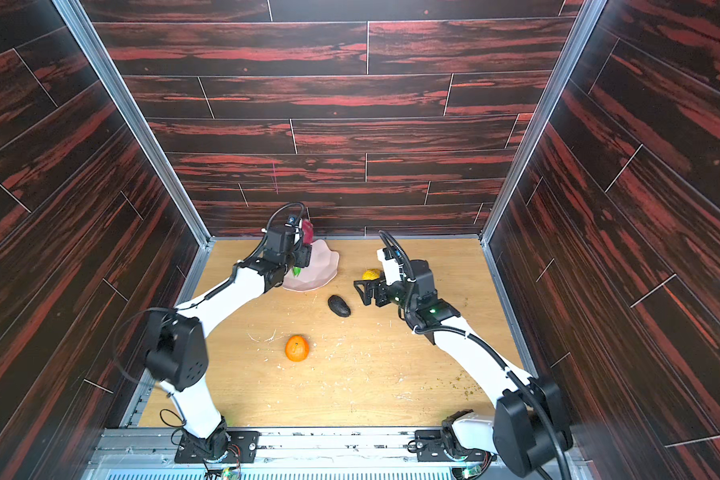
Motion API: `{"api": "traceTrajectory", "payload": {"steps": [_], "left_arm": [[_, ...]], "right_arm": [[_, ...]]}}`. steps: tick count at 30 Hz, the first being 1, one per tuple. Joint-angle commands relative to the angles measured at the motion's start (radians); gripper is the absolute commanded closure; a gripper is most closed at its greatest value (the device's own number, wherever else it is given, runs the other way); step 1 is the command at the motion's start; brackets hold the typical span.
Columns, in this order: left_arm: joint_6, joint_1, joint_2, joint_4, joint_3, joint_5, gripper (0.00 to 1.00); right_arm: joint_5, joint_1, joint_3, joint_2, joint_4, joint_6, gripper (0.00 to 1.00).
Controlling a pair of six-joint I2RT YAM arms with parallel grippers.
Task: Arrange fruit in a fruit bowl
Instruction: Place the fruit in the fruit bowl.
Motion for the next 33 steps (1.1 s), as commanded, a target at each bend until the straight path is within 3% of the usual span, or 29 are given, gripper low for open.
{"api": "traceTrajectory", "payload": {"steps": [1, 12, 24, 33], "left_arm": [[-0.028, 0.025, 0.077, -0.098, 0.087, -0.012, 0.39], [-0.032, 0.048, 0.283, -0.199, 0.261, 0.004, 0.39], [-0.051, 0.049, 0.352, -0.211, 0.272, 0.021, 0.38], [-0.059, 0.049, 0.317, -0.180, 0.225, 0.006, 0.13]], "right_arm": [[-0.050, 0.000, -0.077, 0.034, 0.201, -0.067, 0.02], [-0.196, 0.001, -0.273, 0.063, 0.480, -0.053, 0.01], [-0.223, 0.001, -0.275, 0.080, 0.477, -0.039, 0.01], [-0.229, 0.001, -0.269, 0.092, 0.471, -0.035, 0.01]]}}
